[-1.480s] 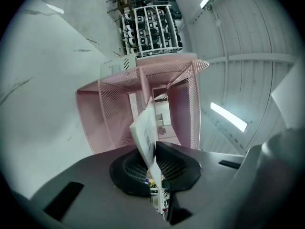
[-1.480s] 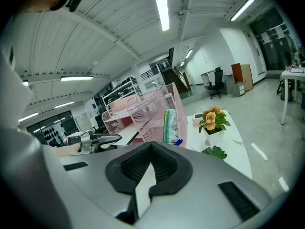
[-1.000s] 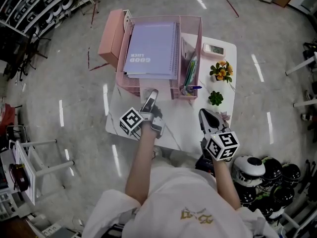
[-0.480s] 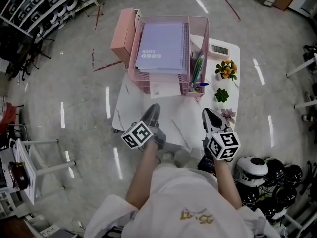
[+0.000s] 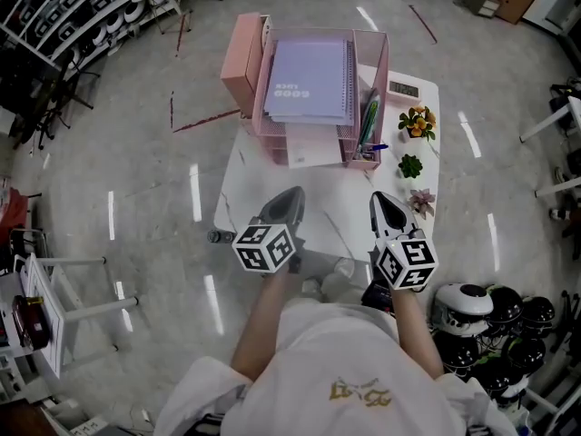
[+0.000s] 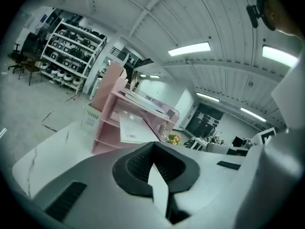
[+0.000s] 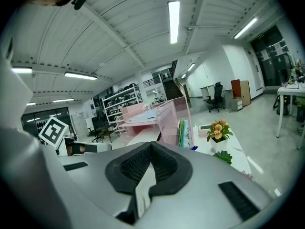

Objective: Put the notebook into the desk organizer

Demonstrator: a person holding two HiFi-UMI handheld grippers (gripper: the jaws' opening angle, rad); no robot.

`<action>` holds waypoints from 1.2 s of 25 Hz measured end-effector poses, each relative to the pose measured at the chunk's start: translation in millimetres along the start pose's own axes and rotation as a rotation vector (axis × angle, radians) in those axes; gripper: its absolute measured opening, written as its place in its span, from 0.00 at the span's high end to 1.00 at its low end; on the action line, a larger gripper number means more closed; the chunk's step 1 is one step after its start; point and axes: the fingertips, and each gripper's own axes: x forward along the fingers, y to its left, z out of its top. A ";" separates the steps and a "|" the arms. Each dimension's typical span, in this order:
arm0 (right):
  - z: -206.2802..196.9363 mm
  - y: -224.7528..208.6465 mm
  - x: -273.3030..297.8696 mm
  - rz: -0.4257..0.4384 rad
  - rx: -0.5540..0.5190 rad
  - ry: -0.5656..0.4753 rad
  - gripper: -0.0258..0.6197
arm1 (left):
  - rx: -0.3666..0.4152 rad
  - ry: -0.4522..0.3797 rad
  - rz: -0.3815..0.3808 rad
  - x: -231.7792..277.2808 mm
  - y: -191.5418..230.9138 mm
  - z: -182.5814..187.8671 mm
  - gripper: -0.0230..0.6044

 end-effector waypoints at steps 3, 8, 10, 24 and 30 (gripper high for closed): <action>4.8 8.2 -3.8 0.012 -0.011 -0.023 0.95 | 0.001 -0.015 -0.011 -5.6 -2.4 4.5 0.93; 3.2 17.8 -7.3 0.013 -0.033 -0.023 0.95 | 0.046 -0.025 0.000 -13.2 -2.6 7.1 0.93; 1.9 19.0 -7.2 0.010 -0.033 -0.019 0.95 | 0.054 -0.029 -0.002 -14.0 -3.3 7.7 0.93; -0.6 22.8 -8.3 -0.002 -0.041 -0.011 0.95 | 0.056 -0.019 -0.004 -14.6 0.4 4.8 0.93; -2.1 23.3 -8.2 -0.007 -0.041 -0.010 0.95 | 0.041 -0.021 -0.007 -14.6 4.4 3.9 0.93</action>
